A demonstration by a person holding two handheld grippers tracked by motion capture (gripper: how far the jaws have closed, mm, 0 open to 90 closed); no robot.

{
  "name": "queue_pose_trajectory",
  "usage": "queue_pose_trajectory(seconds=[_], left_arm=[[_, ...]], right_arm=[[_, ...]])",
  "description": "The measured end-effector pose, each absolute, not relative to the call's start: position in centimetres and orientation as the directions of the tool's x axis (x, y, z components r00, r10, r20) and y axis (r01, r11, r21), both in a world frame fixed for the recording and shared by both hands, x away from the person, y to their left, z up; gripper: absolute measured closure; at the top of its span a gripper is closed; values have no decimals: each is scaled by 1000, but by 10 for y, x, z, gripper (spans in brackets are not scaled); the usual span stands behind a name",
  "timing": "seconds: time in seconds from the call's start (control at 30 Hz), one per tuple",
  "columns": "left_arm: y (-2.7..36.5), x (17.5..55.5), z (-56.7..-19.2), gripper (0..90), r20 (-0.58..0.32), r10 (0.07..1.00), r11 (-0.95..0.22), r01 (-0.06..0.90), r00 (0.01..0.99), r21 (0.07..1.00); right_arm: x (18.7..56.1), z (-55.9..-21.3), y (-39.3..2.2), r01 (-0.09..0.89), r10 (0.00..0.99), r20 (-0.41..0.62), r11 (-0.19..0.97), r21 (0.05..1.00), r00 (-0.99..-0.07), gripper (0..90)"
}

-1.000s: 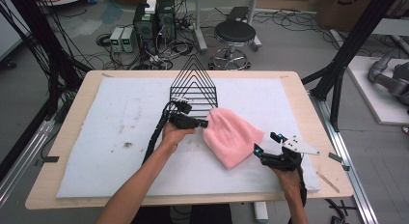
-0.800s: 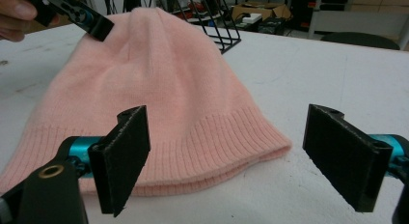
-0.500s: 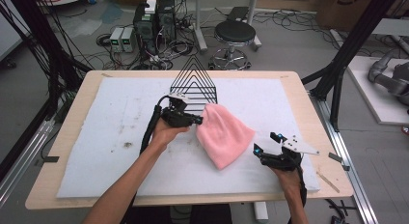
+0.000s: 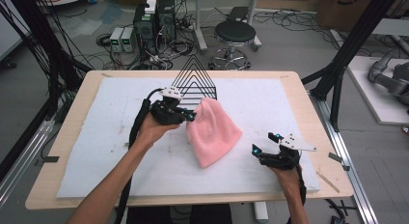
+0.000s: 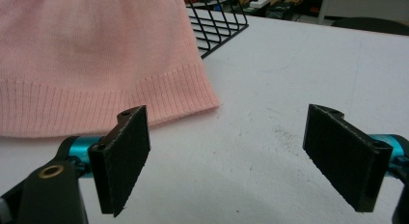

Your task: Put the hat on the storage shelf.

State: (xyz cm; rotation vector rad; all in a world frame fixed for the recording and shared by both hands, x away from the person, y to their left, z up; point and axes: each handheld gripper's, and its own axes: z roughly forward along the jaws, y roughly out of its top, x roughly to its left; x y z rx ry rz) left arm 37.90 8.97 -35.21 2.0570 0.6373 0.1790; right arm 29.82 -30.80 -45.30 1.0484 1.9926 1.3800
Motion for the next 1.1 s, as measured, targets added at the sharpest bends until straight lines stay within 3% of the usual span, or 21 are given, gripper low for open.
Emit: queue_pose_trajectory(seconds=[0.53, 0.87, 1.1], left_arm=[[107, 360, -312, 865, 8, 378, -495, 195, 926, 847], [115, 343, -278, 866, 64, 298, -523, 106, 953, 845], [125, 331, -255, 866, 104, 292, -524, 68, 951, 849]], right_arm=[[302, -445, -303, 309, 745, 39, 228, 923, -666, 169], [309, -426, -272, 269, 613, 46, 276, 923, -789, 172], [316, -420, -238, 260, 489, 74, 324, 910, -869, 173]])
